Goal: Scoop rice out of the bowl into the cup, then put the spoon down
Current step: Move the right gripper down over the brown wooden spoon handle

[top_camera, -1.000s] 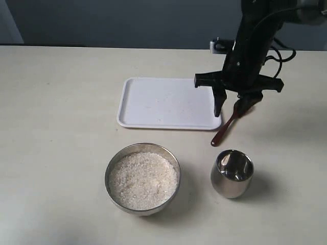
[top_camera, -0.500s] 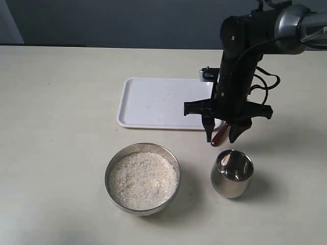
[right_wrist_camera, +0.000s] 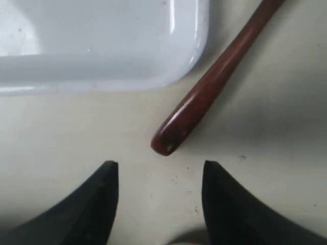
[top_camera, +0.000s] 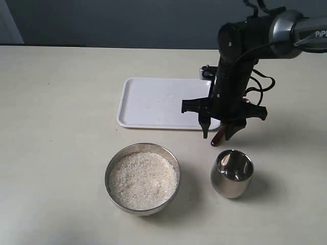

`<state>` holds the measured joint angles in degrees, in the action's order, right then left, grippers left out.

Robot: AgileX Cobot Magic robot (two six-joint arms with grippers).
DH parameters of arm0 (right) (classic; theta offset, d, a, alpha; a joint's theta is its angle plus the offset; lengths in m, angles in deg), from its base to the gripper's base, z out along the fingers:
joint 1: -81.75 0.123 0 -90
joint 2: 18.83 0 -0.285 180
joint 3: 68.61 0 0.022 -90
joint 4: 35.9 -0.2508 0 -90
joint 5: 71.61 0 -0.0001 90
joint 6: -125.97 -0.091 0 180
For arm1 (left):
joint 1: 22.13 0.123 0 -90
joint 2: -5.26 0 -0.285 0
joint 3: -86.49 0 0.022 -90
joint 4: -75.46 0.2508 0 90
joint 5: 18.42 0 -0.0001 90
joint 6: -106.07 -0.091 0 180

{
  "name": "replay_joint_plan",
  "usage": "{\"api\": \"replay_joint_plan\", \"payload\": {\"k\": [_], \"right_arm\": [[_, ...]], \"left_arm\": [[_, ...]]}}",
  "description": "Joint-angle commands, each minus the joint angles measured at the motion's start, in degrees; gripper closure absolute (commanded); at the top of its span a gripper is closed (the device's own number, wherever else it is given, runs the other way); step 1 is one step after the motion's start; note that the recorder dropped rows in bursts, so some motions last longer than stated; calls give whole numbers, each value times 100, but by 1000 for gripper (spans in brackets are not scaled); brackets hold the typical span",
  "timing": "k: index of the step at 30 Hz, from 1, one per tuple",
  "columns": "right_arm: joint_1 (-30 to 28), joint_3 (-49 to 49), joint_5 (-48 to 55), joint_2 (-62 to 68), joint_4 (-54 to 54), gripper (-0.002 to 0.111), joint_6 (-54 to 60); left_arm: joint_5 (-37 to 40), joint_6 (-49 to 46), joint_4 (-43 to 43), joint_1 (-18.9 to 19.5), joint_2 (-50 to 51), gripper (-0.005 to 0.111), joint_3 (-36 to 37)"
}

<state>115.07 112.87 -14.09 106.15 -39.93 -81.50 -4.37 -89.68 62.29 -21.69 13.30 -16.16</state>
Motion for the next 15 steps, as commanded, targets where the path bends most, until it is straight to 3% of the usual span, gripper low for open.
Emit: {"api": "replay_joint_plan", "payload": {"k": [1,15], "right_arm": [[-10,-22,-36,184,71,59,-93],[-10,-22,-296,335,465,59,-748]], "left_arm": [[-61,18,34,1,-25,106,-14],[-61,18,34,1,-25,106,-14]]}}
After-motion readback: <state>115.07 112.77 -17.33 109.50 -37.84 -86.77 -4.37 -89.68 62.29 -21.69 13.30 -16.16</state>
